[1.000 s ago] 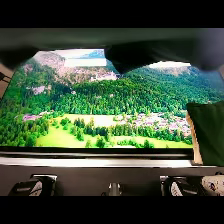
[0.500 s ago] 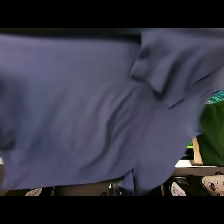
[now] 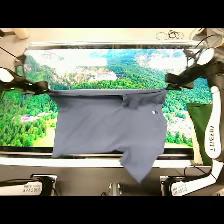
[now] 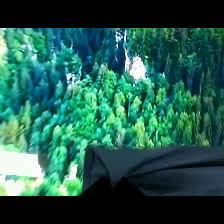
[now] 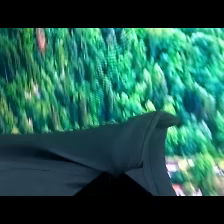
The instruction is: Fold the shirts.
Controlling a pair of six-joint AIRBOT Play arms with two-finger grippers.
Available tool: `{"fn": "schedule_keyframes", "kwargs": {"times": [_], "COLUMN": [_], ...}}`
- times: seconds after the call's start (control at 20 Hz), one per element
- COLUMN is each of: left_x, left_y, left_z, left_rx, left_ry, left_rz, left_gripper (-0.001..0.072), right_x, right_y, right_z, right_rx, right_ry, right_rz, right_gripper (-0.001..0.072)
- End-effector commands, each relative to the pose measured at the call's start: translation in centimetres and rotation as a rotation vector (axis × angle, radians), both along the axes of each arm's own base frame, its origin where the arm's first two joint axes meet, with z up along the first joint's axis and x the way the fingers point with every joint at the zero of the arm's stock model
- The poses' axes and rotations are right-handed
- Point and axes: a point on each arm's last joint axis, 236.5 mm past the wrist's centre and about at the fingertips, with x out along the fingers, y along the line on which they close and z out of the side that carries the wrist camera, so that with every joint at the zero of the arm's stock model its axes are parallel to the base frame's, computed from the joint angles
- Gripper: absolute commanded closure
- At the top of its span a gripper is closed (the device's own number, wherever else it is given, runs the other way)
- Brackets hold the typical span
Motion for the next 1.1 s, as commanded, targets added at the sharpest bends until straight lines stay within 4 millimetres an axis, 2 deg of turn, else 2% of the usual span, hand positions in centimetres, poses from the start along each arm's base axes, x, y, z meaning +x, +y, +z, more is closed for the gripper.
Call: {"fn": "schedule_keyframes", "kwargs": {"times": [0.0,0.1,0.2,0.3,0.35,0.45,0.55,0.6,0.65,0.7,0.75,0.8,0.95,1.05], "left_x": [4.6,5.8,5.0,1.0,-1.7,-6.9,-10.0,-10.7,-10.5,-10.2,-10.0,-10.1,-11.5,-14.7], "left_y": [-1.6,-2.2,-2.2,-1.6,-1.1,-0.8,-1.3,-1.4,-1.5,-1.6,-1.6,-1.3,0.3,0.8], "left_z": [-3.8,-3.8,-2.8,-2.8,-3.8,-7.0,-10.2,-11.2,-11.6,-11.2,-10.5,-9.3,-6.2,-6.2], "left_rx": [-0.124,-0.163,-0.135,-0.098,-0.088,-0.080,-0.106,-0.116,-0.119,-0.126,-0.129,-0.127,-0.132,-0.145], "left_ry": [-0.026,-0.034,-0.019,0.128,0.247,0.465,0.572,0.590,0.581,0.570,0.568,0.567,0.553,0.560], "left_rz": [0.043,0.047,-0.040,-0.140,-0.147,-0.139,-0.124,-0.107,-0.094,-0.094,-0.101,-0.119,-0.098,-0.057], "left_gripper": [0.0683,0.0683,0.0682,0.0682,0.0683,0.0683,0.0683,0.0683,0.0663,0.0473,0.0291,0.0282,0.0282,0.0282], "right_x": [4.5,4.6,2.0,-3.3,-5.7,-10.1,-12.3,-12.5,-12.1,-11.4,-11.0,-10.9,-12.9,-15.6], "right_y": [1.1,1.1,0.7,-1.2,-1.5,-0.7,0.7,1.2,1.7,2.5,2.9,2.5,-1.3,-2.5], "right_z": [-4.2,-4.1,-3.5,-3.5,-4.2,-6.9,-10.5,-11.7,-12.0,-11.4,-10.3,-8.6,-4.9,-4.4], "right_rx": [0.056,0.054,0.004,-0.080,-0.086,-0.060,-0.041,-0.027,-0.004,0.031,0.053,0.050,0.008,0.018], "right_ry": [-0.068,-0.073,0.000,0.192,0.298,0.479,0.555,0.558,0.543,0.520,0.496,0.466,0.449,0.463], "right_rz": [-0.095,-0.087,0.020,0.085,0.081,0.097,0.074,0.049,0.004,-0.018,-0.007,0.024,-0.008,-0.029], "right_gripper": [0.0695,0.0695,0.0695,0.0695,0.0695,0.0695,0.0695,0.0694,0.0664,0.0491,0.0286,0.0245,0.0246,0.0252]}}
